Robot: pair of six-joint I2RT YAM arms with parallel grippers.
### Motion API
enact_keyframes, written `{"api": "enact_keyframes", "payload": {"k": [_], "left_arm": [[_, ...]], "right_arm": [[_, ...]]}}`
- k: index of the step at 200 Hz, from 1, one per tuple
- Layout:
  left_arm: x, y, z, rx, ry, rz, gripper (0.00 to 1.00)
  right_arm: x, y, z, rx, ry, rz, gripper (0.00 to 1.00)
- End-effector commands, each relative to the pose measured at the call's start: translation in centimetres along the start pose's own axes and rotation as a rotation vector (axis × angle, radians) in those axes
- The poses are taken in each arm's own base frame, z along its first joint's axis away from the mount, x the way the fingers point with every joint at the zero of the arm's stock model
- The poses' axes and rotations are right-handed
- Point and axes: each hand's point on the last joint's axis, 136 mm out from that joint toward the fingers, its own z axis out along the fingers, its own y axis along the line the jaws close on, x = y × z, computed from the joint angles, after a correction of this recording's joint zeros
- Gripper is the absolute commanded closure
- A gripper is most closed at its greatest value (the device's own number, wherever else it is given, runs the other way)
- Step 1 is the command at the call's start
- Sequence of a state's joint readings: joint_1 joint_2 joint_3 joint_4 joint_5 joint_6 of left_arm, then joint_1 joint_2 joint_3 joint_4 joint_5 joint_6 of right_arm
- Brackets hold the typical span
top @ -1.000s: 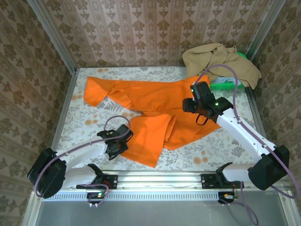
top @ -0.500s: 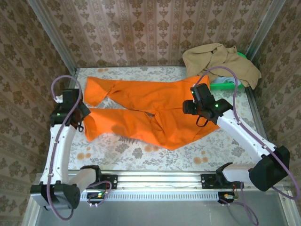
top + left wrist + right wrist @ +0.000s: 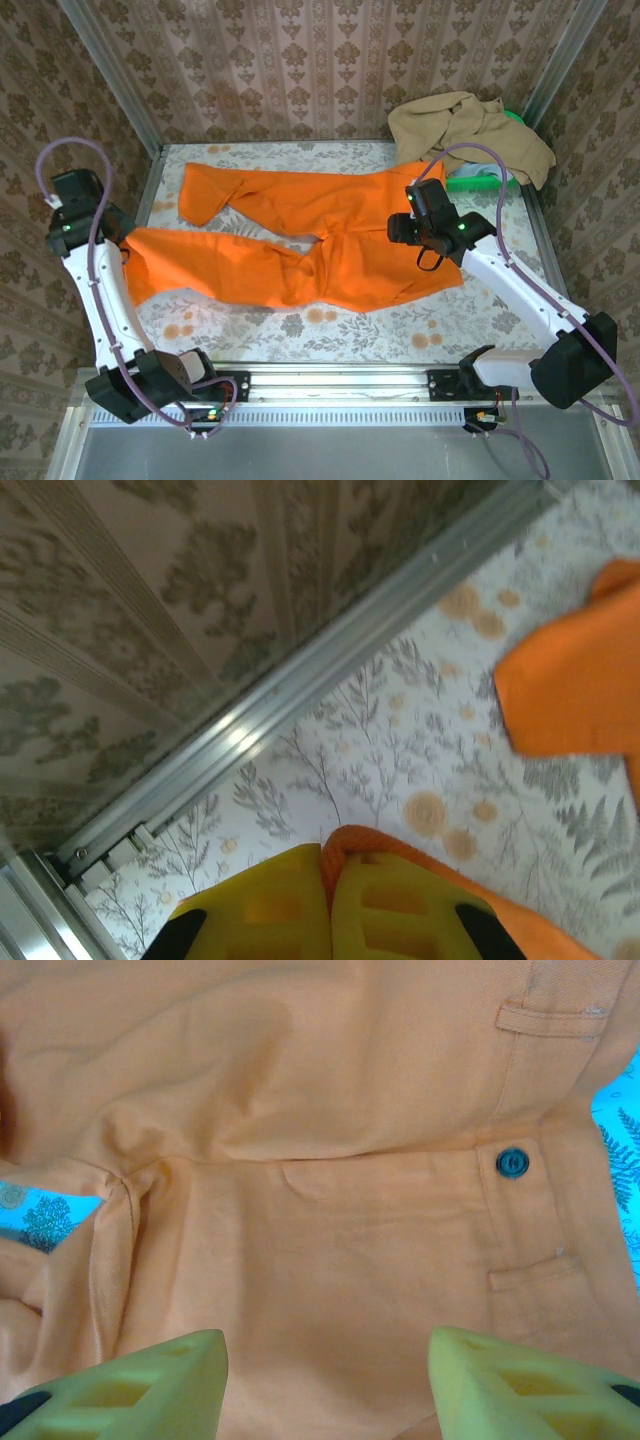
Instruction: Fold and stack the trousers
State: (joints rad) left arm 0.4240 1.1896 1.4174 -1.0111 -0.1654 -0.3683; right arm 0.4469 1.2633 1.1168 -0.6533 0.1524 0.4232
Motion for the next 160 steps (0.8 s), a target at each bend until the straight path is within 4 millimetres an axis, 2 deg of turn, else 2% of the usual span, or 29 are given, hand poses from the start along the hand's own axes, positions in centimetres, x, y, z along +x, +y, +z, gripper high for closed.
{"api": "enact_keyframes", "payload": {"k": [1, 23, 50, 56, 67, 79, 86, 110, 113, 122, 125, 142, 160], "left_arm": [[-0.8, 0.5, -0.5, 0.002, -0.004, -0.002, 1.00], [1.3, 0.6, 2.4, 0.000, 0.064, -0.022, 0.95], [3.5, 0.2, 6.1, 0.053, 0.147, -0.074, 0.56], [3.8, 0.1, 6.7, 0.053, 0.164, -0.075, 0.52], [3.9, -0.2, 7.2, 0.063, 0.180, -0.071, 0.53], [3.7, -0.3, 7.5, 0.067, 0.181, -0.084, 0.53], [3.6, -0.6, 7.6, 0.076, 0.181, -0.098, 0.47], [3.5, -1.8, 7.3, 0.145, 0.189, -0.129, 0.42], [3.4, -1.8, 7.2, 0.145, 0.183, -0.128, 0.37], [3.3, -1.7, 7.0, 0.135, 0.168, -0.130, 0.15], [3.2, -1.6, 6.9, 0.135, 0.165, -0.130, 0.12], [3.4, -2.4, 6.3, 0.180, 0.166, -0.132, 0.11], [4.8, -4.2, 5.4, 0.240, 0.170, -0.105, 0.11]], "right_arm": [[0.1, 0.2, 0.3, -0.006, 0.004, 0.006, 0.43], [0.1, 0.4, 0.7, -0.017, 0.001, 0.012, 0.43], [0.6, 1.6, 1.0, -0.056, 0.027, -0.003, 0.43], [0.8, 2.2, 1.1, -0.071, 0.039, -0.018, 0.43], [1.5, 4.0, 1.2, -0.105, 0.061, -0.063, 0.43], [2.7, 6.5, 1.5, -0.155, 0.095, -0.120, 0.42], [3.5, 8.3, 1.7, -0.195, 0.117, -0.147, 0.42], [7.9, 13.0, 5.4, -0.264, 0.266, -0.187, 0.42], [8.6, 13.8, 6.0, -0.279, 0.286, -0.191, 0.42], [9.7, 15.2, 7.5, -0.307, 0.324, -0.169, 0.42], [10.0, 15.4, 7.9, -0.310, 0.337, -0.156, 0.42], [11.8, 17.0, 10.0, -0.336, 0.392, -0.127, 0.42], [12.8, 18.7, 11.0, -0.379, 0.431, -0.109, 0.42]]}}
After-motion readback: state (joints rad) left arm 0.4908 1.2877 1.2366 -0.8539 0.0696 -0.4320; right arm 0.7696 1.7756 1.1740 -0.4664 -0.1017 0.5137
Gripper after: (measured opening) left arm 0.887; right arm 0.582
